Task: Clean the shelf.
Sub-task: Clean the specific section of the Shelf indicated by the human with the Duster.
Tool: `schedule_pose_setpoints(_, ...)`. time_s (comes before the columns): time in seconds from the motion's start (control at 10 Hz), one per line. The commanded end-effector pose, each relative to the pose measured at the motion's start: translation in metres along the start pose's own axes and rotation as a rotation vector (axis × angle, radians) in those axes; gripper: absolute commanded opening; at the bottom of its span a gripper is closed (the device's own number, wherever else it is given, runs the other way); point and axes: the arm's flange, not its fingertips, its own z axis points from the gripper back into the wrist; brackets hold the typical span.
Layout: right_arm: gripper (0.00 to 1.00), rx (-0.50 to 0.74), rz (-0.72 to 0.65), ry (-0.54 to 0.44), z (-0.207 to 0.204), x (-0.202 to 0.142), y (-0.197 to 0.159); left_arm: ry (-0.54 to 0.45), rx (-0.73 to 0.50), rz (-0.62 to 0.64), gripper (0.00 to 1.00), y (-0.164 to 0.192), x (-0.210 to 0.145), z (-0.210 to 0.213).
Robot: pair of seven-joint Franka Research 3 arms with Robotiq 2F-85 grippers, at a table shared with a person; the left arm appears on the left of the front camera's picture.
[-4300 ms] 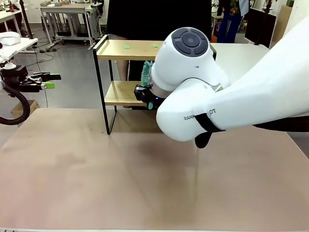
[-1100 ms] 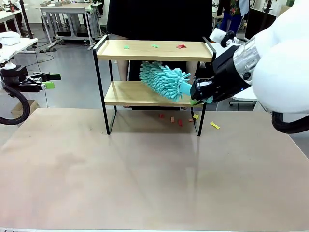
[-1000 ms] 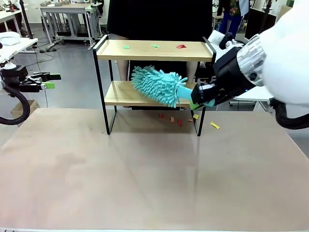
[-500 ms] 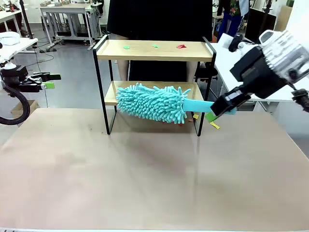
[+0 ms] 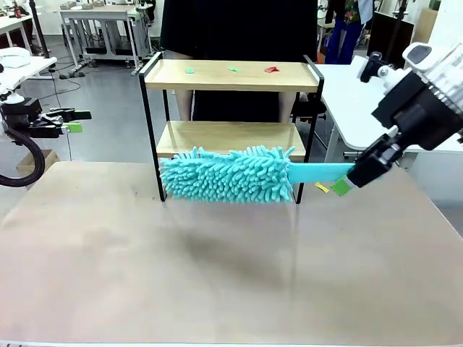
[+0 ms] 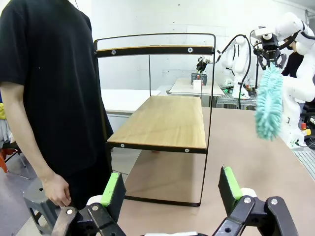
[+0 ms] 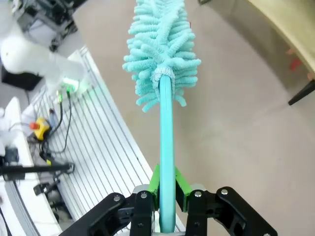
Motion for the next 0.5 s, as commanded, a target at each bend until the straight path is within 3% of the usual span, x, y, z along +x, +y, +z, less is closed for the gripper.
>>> schedule_pose_setpoints(0.0,0.12,0.003,0.113,0.062,0.017,-0.016,-0.005,0.001,-0.002,-0.01,1.0,-0.002,0.002,0.0)
schedule_pose_setpoints(0.4,0.12,-0.092,0.202,0.214,0.012,-0.051,-0.006,0.001,-0.002,-0.01,1.0,-0.002,0.002,0.0)
